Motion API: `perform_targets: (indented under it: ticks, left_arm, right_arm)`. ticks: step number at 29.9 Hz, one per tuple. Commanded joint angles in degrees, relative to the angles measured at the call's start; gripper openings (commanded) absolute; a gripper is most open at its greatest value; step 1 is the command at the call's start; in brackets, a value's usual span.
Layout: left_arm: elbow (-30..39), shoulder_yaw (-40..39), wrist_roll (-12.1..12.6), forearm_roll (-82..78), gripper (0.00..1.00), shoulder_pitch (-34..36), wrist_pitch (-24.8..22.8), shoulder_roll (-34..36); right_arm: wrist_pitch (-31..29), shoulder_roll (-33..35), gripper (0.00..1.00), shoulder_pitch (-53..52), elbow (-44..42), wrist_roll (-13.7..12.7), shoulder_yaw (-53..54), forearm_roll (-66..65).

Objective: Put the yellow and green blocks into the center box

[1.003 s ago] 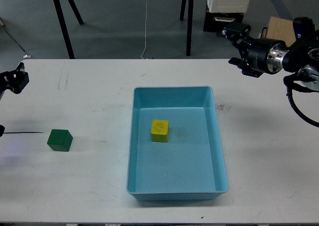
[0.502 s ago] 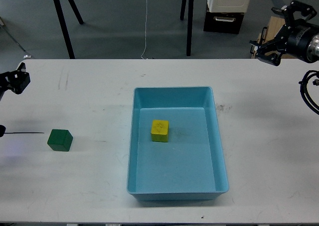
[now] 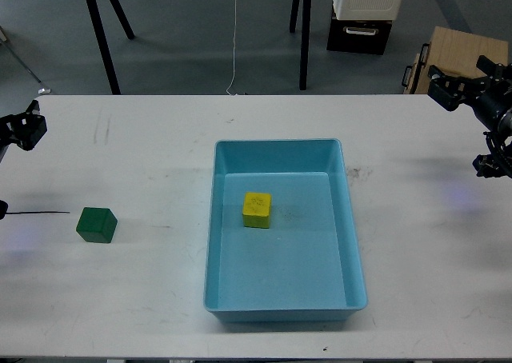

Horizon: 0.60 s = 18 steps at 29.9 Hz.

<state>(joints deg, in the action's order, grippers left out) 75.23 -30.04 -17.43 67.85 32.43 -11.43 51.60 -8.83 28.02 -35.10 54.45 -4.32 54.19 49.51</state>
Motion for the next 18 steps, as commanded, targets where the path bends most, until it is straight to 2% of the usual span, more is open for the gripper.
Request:
perform_targets:
  ticks: [1,5,9,13,18]
  left_arm:
    - [0.0,0.07,-0.06,-0.09,1.0,0.0,0.0,-0.01]
    - [-0.43,0.07,0.02,-0.62,1.0,-0.18,-0.44,-0.27]
    - [-0.52,-0.02,0.11,-0.09,1.0,-0.52,-0.7,-0.27]
    - [-0.87,-0.29,0.11,-0.44,1.0,-0.79,-1.22,0.34]
    - [-8.51,-0.29,0.2,-0.62,1.0,-2.98,-7.72,2.01]
  right_arm:
    - [-2.33,-2.53,1.0,-0.32,-1.54,0.01,0.13,-5.56]
    - [-3.82,-2.61,0.99,0.47,-2.07,0.19,0.13,-6.0]
    - [-7.78,-2.79,0.99,2.23,-2.51,0.63,0.13,-6.0]
    - [-8.13,-2.7,0.99,2.32,-2.42,0.63,-0.13,-6.0]
    - [-8.13,-2.53,0.99,2.32,-2.42,0.63,-0.31,-7.23]
